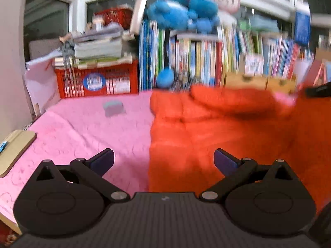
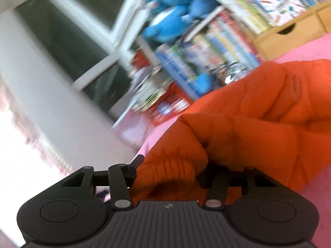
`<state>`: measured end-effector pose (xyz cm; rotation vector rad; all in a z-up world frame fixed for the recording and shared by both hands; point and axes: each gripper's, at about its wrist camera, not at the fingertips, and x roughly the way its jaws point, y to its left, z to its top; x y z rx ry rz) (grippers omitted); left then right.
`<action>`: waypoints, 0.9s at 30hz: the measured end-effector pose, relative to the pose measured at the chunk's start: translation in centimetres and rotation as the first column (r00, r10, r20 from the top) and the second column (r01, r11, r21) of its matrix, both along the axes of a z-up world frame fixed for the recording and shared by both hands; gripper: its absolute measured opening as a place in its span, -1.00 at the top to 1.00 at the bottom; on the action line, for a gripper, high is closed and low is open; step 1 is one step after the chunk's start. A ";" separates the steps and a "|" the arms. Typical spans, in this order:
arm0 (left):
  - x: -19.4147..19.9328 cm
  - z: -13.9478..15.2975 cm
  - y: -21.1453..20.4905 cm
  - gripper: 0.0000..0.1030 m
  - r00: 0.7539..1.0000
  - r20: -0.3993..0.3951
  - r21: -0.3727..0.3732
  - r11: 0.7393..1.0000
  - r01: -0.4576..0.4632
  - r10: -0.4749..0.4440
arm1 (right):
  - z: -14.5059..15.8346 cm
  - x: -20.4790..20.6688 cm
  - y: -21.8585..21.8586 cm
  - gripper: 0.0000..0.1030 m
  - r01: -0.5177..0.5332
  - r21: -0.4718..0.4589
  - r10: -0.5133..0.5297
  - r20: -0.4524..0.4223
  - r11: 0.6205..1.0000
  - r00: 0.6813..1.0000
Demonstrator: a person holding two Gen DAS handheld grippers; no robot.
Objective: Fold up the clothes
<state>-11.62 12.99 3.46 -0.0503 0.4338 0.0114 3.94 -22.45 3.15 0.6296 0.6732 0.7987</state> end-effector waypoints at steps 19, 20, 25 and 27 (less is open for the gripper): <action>7.4 -3.2 -6.0 -1.00 0.979 0.042 0.060 0.979 0.195 -0.198 | -3.3 4.2 -2.9 -0.12 0.285 -0.056 -0.284 0.015 0.957 0.959; 8.4 -3.7 -5.6 -1.00 0.987 0.030 0.052 0.986 0.158 -0.159 | -2.9 3.6 -3.6 -0.23 0.280 -0.060 -0.277 0.054 0.958 0.959; 11.5 -5.5 -3.4 -1.00 0.998 -0.043 -0.016 0.999 0.041 -0.042 | -0.3 -0.1 -6.0 -0.61 0.379 -0.272 -0.281 0.337 0.884 0.898; 11.6 -6.1 -3.2 -1.00 0.997 -0.058 -0.027 0.999 0.042 -0.043 | 0.2 -1.1 -6.2 -0.74 0.390 -0.370 -0.220 0.424 0.843 0.878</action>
